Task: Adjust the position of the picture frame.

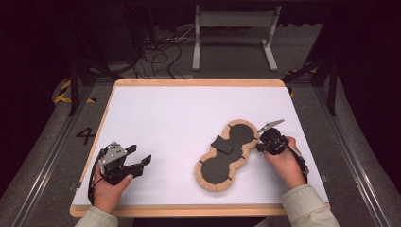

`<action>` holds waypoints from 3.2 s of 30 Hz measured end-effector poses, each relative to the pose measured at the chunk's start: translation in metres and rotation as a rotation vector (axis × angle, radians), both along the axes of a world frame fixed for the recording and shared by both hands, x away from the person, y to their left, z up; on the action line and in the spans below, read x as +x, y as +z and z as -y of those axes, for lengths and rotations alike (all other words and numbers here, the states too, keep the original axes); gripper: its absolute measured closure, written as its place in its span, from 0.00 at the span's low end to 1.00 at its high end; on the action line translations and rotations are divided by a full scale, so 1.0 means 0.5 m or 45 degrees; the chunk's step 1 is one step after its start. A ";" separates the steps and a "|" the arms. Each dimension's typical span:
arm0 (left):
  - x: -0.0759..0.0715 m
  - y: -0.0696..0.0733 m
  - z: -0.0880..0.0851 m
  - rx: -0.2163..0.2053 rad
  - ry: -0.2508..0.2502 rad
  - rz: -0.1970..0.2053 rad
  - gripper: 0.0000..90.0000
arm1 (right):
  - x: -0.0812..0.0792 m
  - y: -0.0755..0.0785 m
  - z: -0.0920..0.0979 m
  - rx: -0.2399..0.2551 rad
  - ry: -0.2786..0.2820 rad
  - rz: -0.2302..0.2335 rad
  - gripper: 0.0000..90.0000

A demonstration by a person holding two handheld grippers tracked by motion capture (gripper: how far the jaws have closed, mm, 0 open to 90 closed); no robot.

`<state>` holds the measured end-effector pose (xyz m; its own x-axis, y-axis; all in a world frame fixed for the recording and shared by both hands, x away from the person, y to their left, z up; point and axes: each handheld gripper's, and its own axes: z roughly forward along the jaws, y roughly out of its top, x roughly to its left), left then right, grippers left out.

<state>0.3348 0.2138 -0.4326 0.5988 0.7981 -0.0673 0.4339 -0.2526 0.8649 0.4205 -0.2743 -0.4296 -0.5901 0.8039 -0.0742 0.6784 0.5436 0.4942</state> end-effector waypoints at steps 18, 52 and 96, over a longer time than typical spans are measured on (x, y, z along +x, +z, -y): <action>0.015 -0.003 0.020 0.019 -0.048 -0.014 0.36 | 0.103 -0.005 -0.099 -0.001 0.085 0.069 1.00; 0.027 -0.030 0.202 0.153 -0.440 -0.278 0.99 | -0.040 0.063 -0.051 0.240 0.061 0.284 1.00; 0.021 -0.023 0.272 0.149 -0.561 -0.300 0.87 | 0.033 0.094 -0.106 0.173 0.142 0.141 1.00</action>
<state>0.3454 0.0779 -0.4439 0.8593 0.4835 -0.1666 0.4442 -0.5444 0.7115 0.4368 -0.2215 -0.3827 -0.6704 0.7409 -0.0391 0.5552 0.5359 0.6361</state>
